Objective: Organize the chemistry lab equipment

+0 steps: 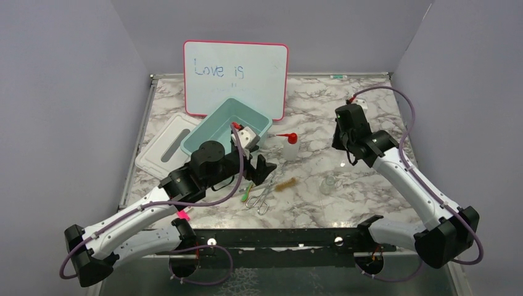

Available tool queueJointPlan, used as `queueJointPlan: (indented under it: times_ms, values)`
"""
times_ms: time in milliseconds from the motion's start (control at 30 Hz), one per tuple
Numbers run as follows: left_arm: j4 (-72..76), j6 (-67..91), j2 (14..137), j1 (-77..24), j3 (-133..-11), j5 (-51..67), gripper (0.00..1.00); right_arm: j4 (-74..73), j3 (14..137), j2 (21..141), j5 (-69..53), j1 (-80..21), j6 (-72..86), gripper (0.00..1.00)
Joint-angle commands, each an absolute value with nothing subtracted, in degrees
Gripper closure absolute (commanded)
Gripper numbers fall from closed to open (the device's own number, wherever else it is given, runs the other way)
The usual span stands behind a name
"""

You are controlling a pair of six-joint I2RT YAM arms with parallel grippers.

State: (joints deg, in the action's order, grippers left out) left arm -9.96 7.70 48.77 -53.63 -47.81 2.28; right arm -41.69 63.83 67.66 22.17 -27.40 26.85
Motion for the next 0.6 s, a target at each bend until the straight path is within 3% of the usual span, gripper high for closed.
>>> queueJointPlan:
  times_ms: [0, 567]
  values:
    - [-4.9, 9.8, 51.0, -53.7, -46.5, 5.7, 0.15, -39.0, 59.6, 67.2, 26.3, -23.8, 26.1, 0.85]
    - [-3.6, 12.2, 57.7, -53.7, -46.3, 7.6, 0.15, -26.8, 53.0, 76.7, 17.3, -17.4, 26.2, 0.85]
